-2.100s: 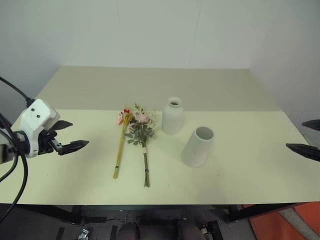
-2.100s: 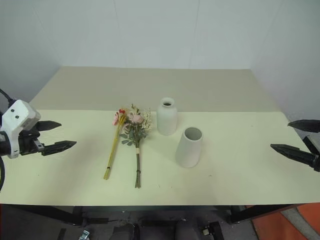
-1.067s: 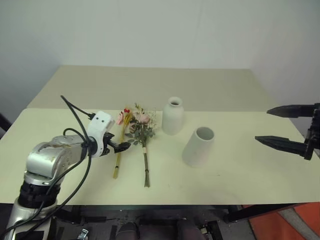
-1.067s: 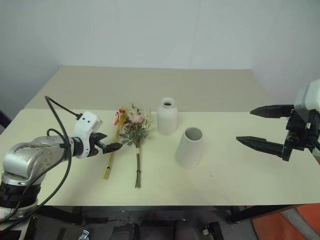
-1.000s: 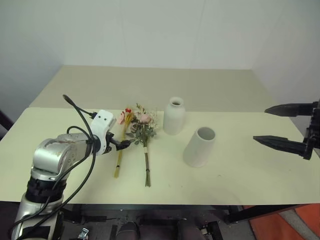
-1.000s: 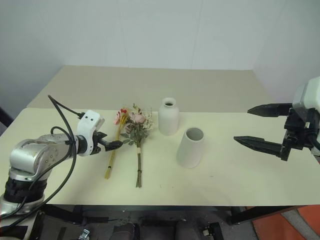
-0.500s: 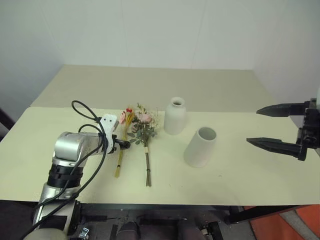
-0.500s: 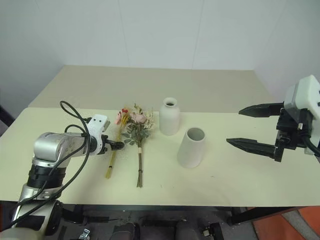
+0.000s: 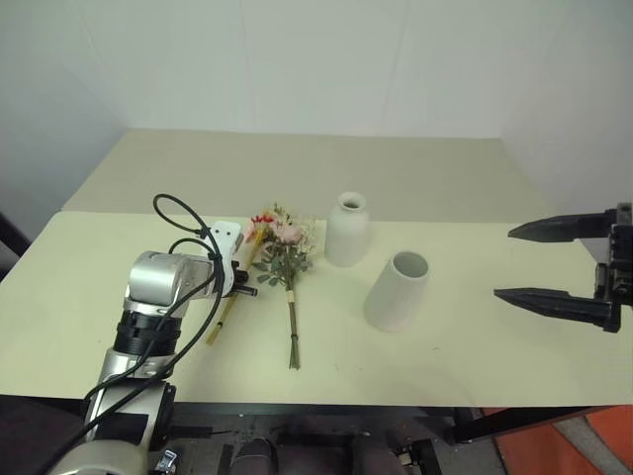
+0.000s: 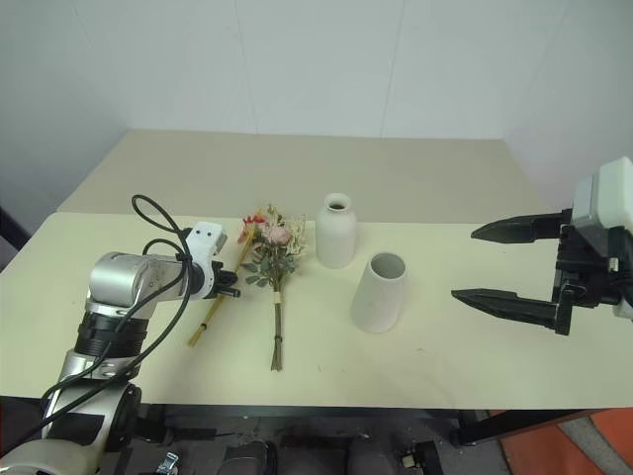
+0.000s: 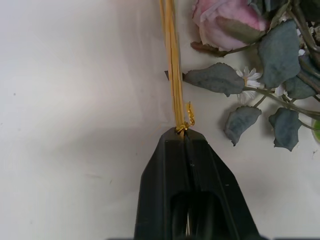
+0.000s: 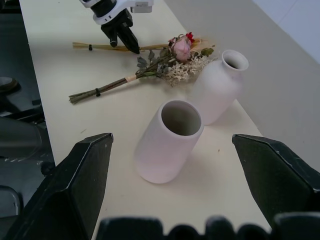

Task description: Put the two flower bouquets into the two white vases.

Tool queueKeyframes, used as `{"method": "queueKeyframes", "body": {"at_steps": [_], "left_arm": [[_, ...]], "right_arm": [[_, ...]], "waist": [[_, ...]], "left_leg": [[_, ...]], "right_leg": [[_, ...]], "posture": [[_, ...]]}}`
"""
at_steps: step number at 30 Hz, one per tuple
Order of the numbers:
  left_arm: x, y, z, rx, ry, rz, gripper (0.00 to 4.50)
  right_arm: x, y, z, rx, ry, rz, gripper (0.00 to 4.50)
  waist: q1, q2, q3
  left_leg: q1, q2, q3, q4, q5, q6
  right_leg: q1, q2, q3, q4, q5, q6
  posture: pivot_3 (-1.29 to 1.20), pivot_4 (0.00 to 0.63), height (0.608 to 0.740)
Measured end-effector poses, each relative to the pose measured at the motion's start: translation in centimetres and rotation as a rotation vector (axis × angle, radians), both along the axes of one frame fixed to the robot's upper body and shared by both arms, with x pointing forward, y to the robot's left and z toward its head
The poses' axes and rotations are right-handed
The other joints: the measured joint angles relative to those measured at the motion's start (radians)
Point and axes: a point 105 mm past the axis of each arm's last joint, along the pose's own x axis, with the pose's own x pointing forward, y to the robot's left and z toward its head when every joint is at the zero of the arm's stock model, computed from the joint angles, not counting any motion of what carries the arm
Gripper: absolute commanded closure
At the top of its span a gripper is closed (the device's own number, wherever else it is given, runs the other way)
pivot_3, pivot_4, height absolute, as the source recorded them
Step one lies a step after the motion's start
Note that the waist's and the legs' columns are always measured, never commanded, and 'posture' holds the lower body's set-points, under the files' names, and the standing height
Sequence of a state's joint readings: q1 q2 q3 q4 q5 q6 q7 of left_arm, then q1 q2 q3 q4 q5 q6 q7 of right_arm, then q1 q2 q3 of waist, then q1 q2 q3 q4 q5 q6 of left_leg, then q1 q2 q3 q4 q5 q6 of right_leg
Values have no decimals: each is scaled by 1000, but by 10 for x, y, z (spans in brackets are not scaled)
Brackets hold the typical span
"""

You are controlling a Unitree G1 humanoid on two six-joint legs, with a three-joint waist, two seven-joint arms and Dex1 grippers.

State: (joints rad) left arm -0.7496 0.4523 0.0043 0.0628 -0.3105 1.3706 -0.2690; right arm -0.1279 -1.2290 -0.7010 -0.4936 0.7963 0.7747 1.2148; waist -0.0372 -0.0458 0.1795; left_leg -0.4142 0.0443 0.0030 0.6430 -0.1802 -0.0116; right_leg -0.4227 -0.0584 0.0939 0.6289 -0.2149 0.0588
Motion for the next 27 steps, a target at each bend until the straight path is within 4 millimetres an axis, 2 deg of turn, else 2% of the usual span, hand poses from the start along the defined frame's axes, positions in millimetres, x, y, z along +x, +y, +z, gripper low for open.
{"method": "queueKeyframes", "body": {"at_steps": [4,7,9,11,14,15,17,22,27], "left_arm": [[11,9,10,-30,-141,81,4448],[22,34,43,-128,-342,231,4448],[24,52,72,-200,-477,307,4448],[24,62,112,-339,-680,324,4448],[17,62,180,-615,-964,240,4448],[13,60,199,-670,-1036,195,4448],[11,51,217,-771,-1114,97,4448],[33,16,218,-1083,-1080,-105,4448],[53,-28,227,-1242,-1048,-247,4448]], "right_arm": [[-1,-4,-2,-4,5,-21,0],[-1,-9,-4,-4,5,-48,0],[-2,-12,-4,6,0,-61,0],[-2,-14,-6,13,1,-72,0],[-3,-15,-7,33,-16,-79,0],[-3,-15,-8,39,-22,-85,0],[-2,-16,-9,45,-31,-95,0],[-3,-13,-12,56,-58,-109,0],[-6,-10,-17,78,-75,-128,0]], "waist": [[1,0,0],[-1,0,0],[1,0,0],[5,0,0],[17,0,0],[20,0,0],[26,0,-1],[30,-1,-1],[25,-1,-1]], "left_leg": [[-1,0,0,0,0,0],[-1,0,0,0,0,0],[-1,0,0,0,0,0],[-1,0,0,1,0,0],[-1,0,0,3,0,0],[-1,-1,0,2,0,0],[-1,-1,0,3,0,0],[-2,-1,0,4,0,0],[-6,-2,-1,4,0,0]], "right_leg": [[0,0,0,-1,0,0],[-1,0,0,0,1,0],[0,0,0,0,1,1],[0,0,0,-1,1,1],[1,0,0,-1,1,2],[2,0,0,-2,1,2],[2,-1,0,-2,1,2],[2,-1,-1,-2,1,2],[1,-1,-1,-5,1,4]], "posture": [[0,150,740],[0,150,740],[0,150,740],[0,150,740],[0,150,740],[0,150,740],[0,150,740],[0,150,740],[0,150,740]]}}
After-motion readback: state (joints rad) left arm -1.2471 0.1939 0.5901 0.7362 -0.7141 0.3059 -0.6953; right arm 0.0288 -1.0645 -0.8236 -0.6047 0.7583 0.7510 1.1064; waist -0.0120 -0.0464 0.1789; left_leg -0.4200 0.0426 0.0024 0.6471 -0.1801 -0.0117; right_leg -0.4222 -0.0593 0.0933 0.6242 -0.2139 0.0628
